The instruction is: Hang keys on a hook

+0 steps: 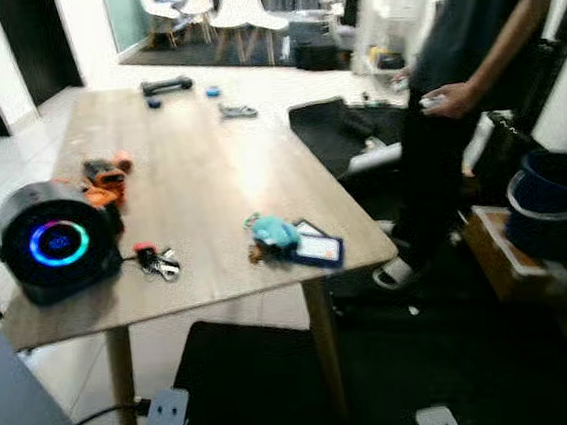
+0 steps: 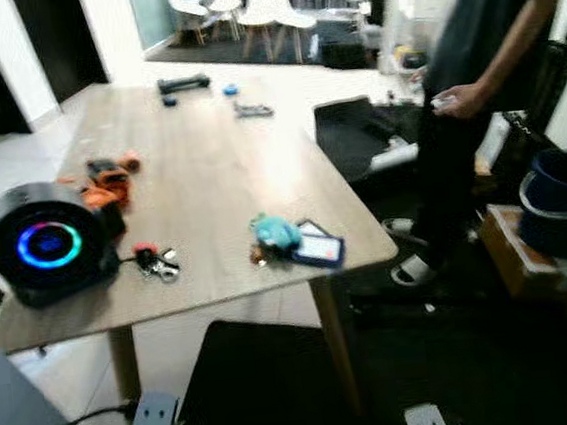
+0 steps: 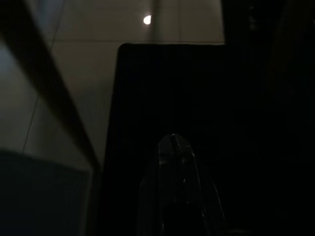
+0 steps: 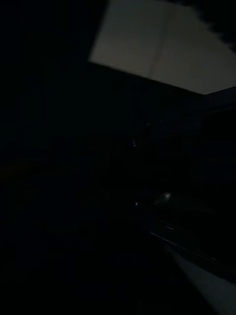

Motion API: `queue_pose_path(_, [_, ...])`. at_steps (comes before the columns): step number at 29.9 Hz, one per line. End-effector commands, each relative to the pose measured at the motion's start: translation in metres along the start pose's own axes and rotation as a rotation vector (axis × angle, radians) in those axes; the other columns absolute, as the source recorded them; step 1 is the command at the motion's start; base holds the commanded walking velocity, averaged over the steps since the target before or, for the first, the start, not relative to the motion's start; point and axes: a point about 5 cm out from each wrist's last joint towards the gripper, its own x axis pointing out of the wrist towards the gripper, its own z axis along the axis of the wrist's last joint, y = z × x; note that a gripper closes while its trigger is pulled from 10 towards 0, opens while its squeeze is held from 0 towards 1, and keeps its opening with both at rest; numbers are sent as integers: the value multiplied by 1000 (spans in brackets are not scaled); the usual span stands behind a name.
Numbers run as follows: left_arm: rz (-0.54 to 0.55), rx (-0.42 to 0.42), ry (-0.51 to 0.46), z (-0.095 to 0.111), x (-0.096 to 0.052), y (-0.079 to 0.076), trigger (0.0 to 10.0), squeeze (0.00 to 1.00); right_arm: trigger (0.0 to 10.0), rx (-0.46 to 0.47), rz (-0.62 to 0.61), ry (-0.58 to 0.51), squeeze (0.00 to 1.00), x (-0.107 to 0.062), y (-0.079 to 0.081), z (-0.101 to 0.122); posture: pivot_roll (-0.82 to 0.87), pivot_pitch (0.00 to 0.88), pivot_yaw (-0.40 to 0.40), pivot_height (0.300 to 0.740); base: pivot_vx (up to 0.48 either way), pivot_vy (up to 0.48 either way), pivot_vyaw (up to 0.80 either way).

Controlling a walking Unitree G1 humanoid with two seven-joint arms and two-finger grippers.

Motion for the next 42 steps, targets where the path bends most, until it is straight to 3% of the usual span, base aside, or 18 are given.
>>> queue_pose_path(1, [8, -22, 6, -3, -1, -3, 10000, 0, 10000, -13, 2, 15, 0, 0, 0, -2, 90, 56, -54, 740, 0, 0, 800])
queue_pose_path(15, [19, -22, 10, -6, -3, 0, 10000, 0, 10000, -61, 10, 9, 0, 0, -1, 0, 92, 48, -57, 740, 0, 0, 797])
queue_pose_path(39, [-41, 25, -10, -2, -3, -3, 10000, 0, 10000, -31, 0, 32, 0, -2, -1, -8, 86, 46, -47, 740, 0, 0, 0])
queue_pose_path(42, [-66, 32, -14, -2, -3, -5, 10000, 0, 10000, -29, -2, 35, 0, -3, -1, -9, 87, 47, -46, 740, 0, -468, 0])
